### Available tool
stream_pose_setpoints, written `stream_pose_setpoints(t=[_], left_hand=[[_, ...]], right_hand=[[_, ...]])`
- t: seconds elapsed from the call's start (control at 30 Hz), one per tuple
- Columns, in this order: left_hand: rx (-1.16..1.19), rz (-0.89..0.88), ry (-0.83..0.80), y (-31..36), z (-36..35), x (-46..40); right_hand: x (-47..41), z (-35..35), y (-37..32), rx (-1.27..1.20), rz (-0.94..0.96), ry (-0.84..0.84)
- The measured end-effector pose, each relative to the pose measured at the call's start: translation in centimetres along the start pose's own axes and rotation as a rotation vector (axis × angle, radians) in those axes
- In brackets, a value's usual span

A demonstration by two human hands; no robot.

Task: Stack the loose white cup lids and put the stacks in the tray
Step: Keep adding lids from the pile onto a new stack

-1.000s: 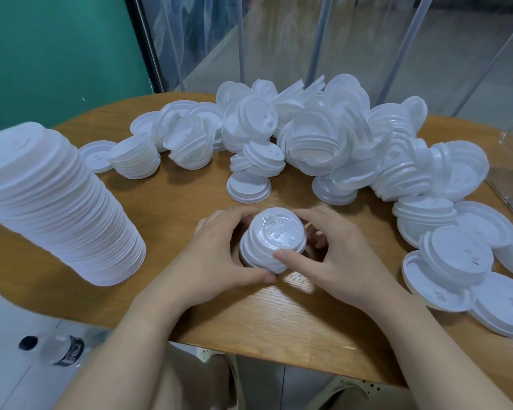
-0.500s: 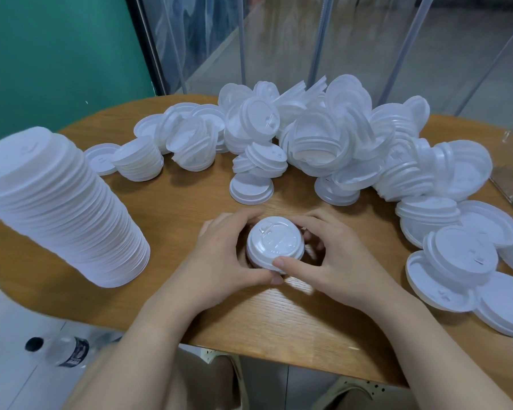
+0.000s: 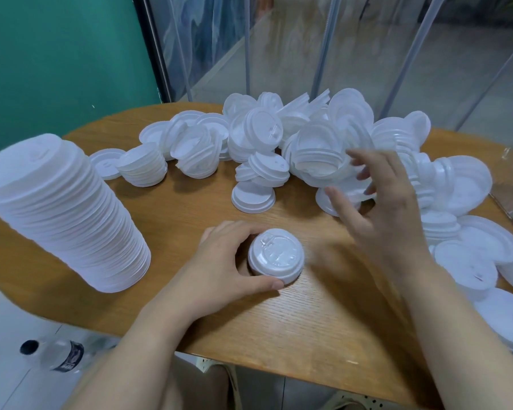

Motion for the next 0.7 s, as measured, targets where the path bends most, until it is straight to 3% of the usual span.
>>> stream_pose_setpoints(t=[0.5, 0.7], left_hand=[[0.021, 0.039, -0.008, -0.2, -0.5, -0.2], [0.020, 0.015, -0.004, 0.1, -0.5, -0.1]], right_hand=[[-3.1, -3.3, 3.0, 0.015, -0.180, -0.094], [-1.7, -2.2, 0.8, -0.062, -0.068, -0.011]])
Point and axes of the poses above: each hand's wrist, its own x-axis away from the middle knuckle, its own z-axis out of the back of the hand, y = z × x, the point moved 9 cm from there along -x, towards the middle knuckle, and after that the axes turned 12 degrees about -y, right-handed, at the moved point
